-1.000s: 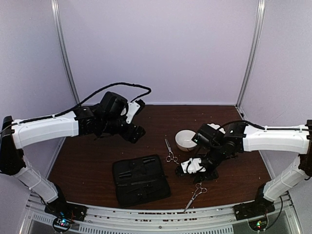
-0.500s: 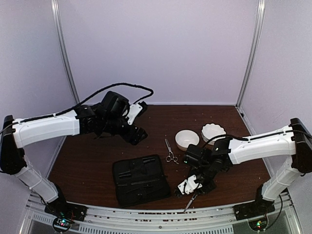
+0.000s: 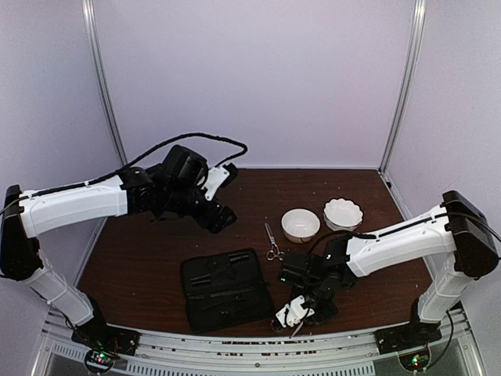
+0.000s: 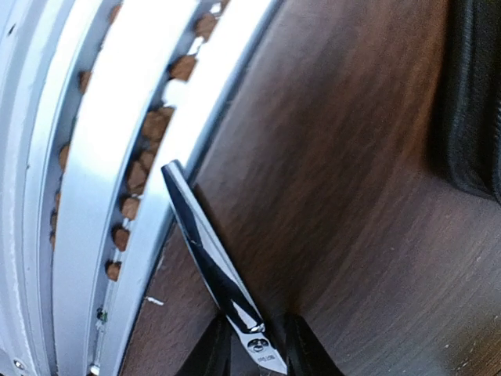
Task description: Sort the hair-cutting tools
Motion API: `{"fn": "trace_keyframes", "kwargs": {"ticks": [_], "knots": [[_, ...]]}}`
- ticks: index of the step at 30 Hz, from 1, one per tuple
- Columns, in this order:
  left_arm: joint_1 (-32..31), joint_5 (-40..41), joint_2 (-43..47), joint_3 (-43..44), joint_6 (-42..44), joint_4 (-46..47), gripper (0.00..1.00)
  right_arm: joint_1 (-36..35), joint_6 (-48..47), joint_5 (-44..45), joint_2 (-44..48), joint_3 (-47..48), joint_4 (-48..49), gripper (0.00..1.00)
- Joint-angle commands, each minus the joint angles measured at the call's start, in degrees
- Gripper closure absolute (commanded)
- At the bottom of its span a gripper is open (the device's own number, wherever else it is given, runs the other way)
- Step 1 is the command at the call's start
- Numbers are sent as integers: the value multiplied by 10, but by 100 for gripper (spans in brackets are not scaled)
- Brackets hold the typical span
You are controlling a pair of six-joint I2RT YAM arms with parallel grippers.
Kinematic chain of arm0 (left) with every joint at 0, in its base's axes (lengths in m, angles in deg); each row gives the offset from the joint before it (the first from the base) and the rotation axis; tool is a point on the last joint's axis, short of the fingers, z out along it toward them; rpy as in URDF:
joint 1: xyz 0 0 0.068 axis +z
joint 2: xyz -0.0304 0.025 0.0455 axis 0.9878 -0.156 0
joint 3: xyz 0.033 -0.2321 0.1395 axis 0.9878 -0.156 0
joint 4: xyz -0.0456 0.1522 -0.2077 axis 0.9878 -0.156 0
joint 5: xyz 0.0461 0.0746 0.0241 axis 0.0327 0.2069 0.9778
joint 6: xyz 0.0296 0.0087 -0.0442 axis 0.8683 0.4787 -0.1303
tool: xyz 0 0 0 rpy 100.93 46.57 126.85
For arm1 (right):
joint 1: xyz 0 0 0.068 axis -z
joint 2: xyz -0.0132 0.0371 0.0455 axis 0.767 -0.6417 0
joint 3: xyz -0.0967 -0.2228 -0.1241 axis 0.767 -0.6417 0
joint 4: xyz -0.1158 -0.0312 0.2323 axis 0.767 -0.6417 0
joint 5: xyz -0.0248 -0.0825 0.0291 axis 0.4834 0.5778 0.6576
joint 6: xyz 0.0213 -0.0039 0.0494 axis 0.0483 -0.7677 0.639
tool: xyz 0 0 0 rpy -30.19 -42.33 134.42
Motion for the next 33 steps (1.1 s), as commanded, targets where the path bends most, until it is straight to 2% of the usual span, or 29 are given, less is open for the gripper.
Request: {"fn": "trace_keyframes", "kwargs": {"ticks": [1,9,18,28,33], "knots": [[0,3,-8,18,12,1,17,2,40,54,-31,13,37,76],[0,-1,-16,22,16,-4,17,55,39,25,-43,39,25,80],[0,-4,-19,25,21,-8,17,70,56,8,-12,19,12,64],[0,-20,-23,30,21,-10,17,99,83,5,-19,12,-11,64],[0,-2,-22,30,19,-13,17,99,91,3,-25,11,-24,68]]}}
